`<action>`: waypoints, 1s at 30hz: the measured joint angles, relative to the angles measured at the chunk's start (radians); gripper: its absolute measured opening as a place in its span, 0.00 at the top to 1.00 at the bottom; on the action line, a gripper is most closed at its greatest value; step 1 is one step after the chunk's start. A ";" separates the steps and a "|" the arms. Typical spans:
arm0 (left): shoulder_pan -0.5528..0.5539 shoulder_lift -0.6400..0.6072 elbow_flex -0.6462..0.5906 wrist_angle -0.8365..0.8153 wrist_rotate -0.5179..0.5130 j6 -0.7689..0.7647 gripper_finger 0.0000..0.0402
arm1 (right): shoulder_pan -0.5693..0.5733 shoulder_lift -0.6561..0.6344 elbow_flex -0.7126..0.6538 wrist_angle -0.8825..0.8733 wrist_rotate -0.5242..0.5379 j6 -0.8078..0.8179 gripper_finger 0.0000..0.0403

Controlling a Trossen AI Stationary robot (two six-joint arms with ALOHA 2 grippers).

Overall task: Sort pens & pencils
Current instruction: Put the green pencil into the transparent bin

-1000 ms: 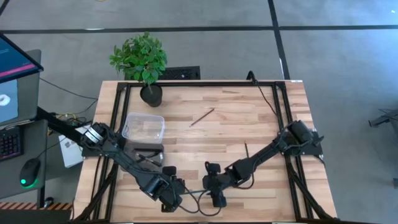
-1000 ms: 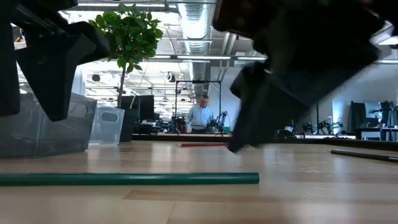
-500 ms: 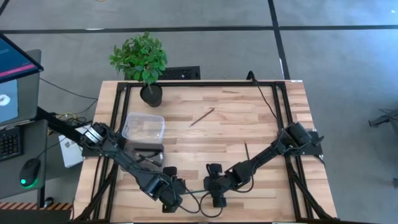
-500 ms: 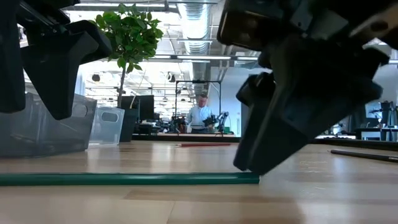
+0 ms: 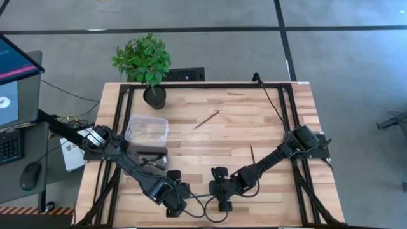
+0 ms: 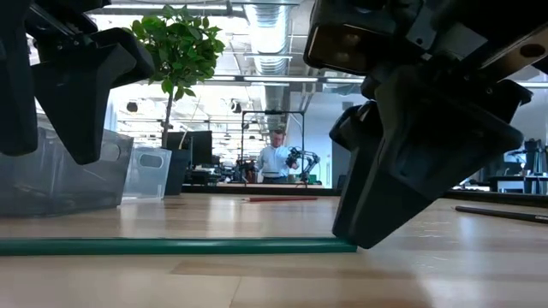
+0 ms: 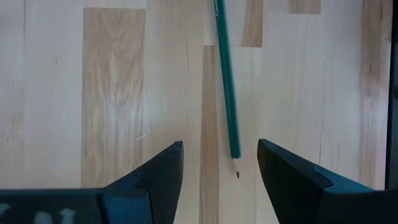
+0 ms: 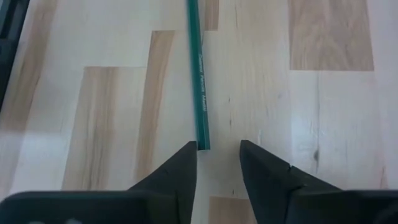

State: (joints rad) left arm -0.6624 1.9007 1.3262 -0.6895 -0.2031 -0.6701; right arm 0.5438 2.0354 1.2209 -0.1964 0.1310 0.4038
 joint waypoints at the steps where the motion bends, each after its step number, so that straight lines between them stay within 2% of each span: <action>1: 0.000 0.000 0.000 0.000 0.000 0.000 0.51 | 0.000 0.000 0.000 0.000 0.000 0.000 0.65; 18: 0.000 0.000 0.000 0.000 0.003 0.000 0.51 | 0.000 0.000 0.000 0.017 -0.011 0.008 0.67; 26: 0.000 0.000 0.000 -0.001 0.014 -0.005 0.51 | -0.002 0.084 0.040 0.062 -0.049 0.012 0.67; 30: 0.002 0.000 0.000 -0.001 0.014 -0.007 0.51 | -0.002 0.085 0.043 0.049 -0.056 0.007 0.67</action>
State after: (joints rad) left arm -0.6605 1.9003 1.3262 -0.6907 -0.1886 -0.6774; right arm 0.5419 2.1200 1.2638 -0.1475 0.0750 0.4110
